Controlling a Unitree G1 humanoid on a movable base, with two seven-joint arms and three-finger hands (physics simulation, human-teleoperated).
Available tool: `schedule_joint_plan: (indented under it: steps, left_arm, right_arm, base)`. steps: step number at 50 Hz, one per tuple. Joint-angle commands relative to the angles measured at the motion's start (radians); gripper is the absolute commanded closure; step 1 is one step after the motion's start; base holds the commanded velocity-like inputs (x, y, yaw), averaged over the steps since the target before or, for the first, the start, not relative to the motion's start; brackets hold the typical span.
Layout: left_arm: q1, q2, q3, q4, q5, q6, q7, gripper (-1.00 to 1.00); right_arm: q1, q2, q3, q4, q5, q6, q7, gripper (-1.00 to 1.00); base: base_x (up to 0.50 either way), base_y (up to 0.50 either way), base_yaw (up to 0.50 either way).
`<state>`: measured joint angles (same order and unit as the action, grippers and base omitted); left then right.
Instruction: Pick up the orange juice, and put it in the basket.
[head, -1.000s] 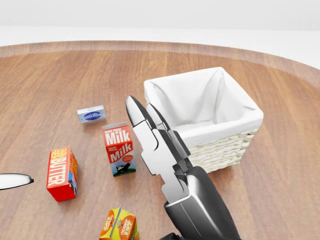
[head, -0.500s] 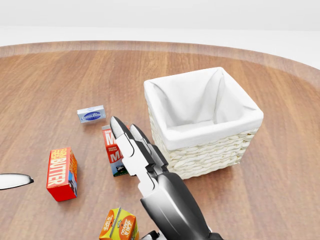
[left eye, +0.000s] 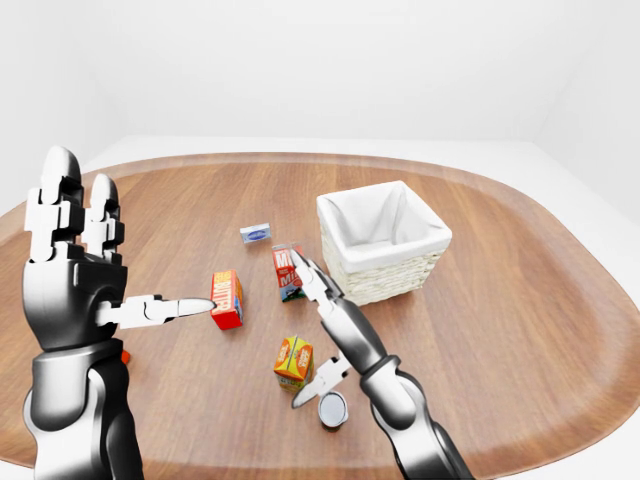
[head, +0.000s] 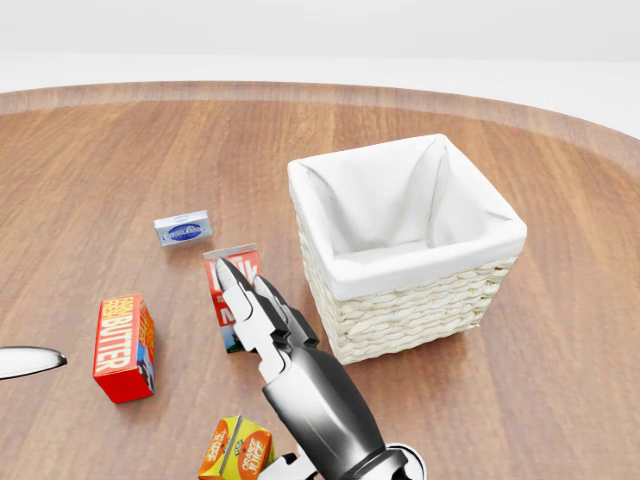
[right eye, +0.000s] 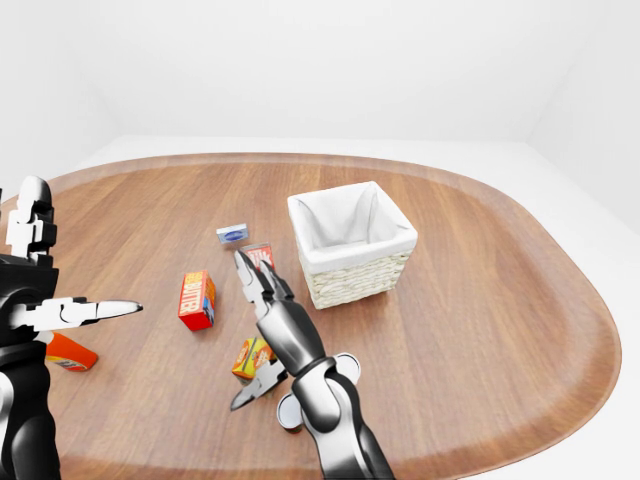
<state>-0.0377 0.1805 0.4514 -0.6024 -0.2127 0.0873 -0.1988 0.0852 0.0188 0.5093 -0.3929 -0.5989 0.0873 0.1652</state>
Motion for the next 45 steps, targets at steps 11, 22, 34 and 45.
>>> schedule_joint_plan:
  steps: [11,22,34,45]
  left_arm:
    - [-0.002,0.001,-0.003,0.006,-0.001,0.0,0.003,-1.0]
    - [0.0,0.001,0.0,-0.001,-0.002,0.0,0.002,-1.0]
    - [0.001,0.0,0.0,-0.001,-0.001,0.0,0.0,-1.0]
    - [0.001,0.0,-0.001,0.001,-0.001,0.0,0.0,-1.0]
  right_arm:
    - [-0.027,0.033,-0.048,0.221,-0.001,0.0,-0.022,-1.0]
    - [-0.03,0.045,-0.047,0.292,0.001,-0.016,-0.037,-1.0]
    - [-0.031,0.054,-0.051,0.381,0.008,-0.072,-0.06,-1.0]
    - [-0.032,0.057,-0.062,0.44,0.016,-0.11,-0.075,-1.0]
  base:
    - [0.0,0.0,0.0]
    - [0.0,0.0,0.0]
    - [0.0,0.0,0.0]
    - [0.0,0.0,0.0]
